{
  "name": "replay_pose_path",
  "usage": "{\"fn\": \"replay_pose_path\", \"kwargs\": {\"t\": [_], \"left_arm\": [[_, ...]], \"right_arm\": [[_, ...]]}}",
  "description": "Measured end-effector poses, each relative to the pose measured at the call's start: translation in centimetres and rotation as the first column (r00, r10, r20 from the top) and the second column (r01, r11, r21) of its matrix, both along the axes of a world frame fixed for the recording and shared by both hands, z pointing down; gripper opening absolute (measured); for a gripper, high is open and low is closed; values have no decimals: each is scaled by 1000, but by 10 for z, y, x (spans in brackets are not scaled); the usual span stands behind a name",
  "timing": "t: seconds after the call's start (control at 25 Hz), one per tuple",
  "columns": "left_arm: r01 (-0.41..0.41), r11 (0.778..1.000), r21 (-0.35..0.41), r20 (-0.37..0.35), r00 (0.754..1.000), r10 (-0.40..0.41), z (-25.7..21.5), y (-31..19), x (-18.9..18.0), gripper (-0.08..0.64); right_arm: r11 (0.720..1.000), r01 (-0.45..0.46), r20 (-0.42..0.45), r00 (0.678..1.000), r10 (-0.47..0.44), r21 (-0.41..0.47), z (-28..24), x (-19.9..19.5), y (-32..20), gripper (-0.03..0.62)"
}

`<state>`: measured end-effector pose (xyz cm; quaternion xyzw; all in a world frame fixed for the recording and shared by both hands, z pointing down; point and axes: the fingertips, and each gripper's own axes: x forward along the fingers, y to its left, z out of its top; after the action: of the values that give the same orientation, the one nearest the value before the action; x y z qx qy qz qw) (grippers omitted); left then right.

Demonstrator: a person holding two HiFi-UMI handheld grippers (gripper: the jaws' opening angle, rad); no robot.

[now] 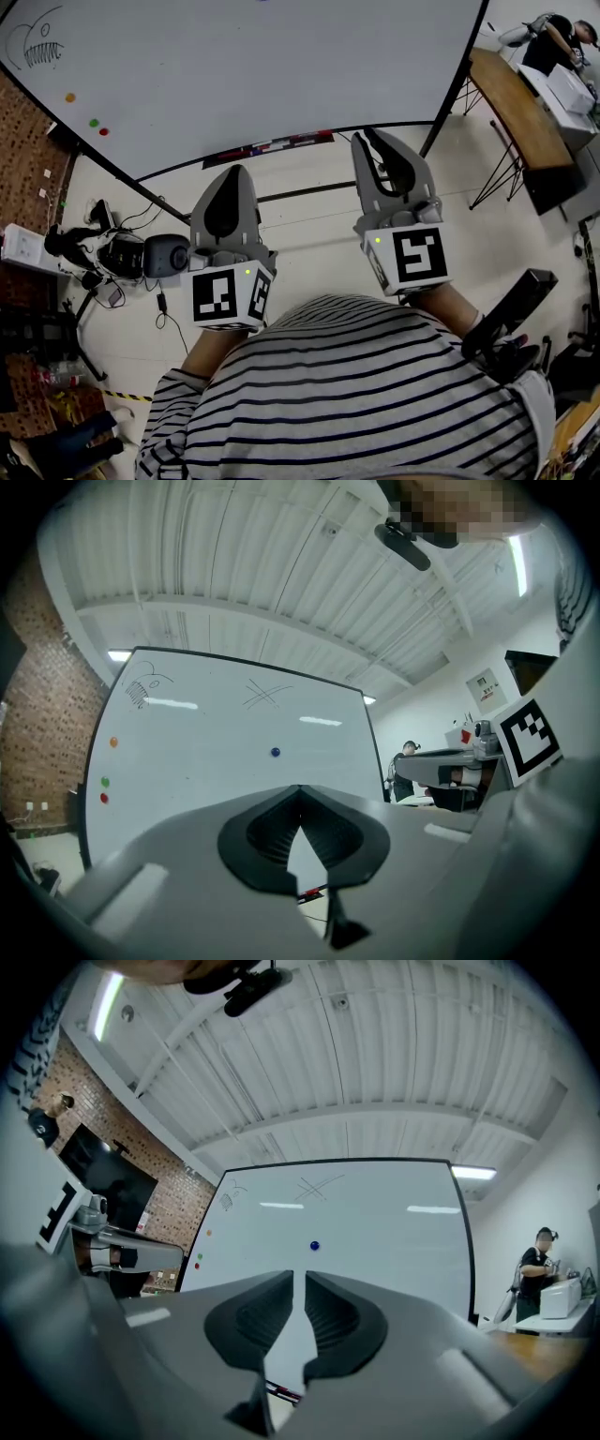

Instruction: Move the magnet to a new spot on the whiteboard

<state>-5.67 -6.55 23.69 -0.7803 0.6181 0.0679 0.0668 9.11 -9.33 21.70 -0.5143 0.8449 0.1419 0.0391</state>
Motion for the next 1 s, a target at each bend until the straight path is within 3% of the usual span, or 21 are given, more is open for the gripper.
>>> {"fn": "replay_pose_path", "kwargs": {"t": [0.16, 0.76, 1.0], "left_arm": [[-13, 1000, -4, -13, 1000, 13, 2, 9, -14, 16], [-41, 998, -39, -13, 999, 40, 12, 15, -50, 15], [-59, 998, -33, -7, 998, 58, 13, 12, -46, 16]], "right_arm": [[1000, -24, 15, 1000, 24, 0, -3, -14, 10, 0], [999, -35, -24, 999, 34, -34, 10, -57, 14, 0], [999, -21, -24, 999, 20, -42, 7, -61, 14, 0]]}}
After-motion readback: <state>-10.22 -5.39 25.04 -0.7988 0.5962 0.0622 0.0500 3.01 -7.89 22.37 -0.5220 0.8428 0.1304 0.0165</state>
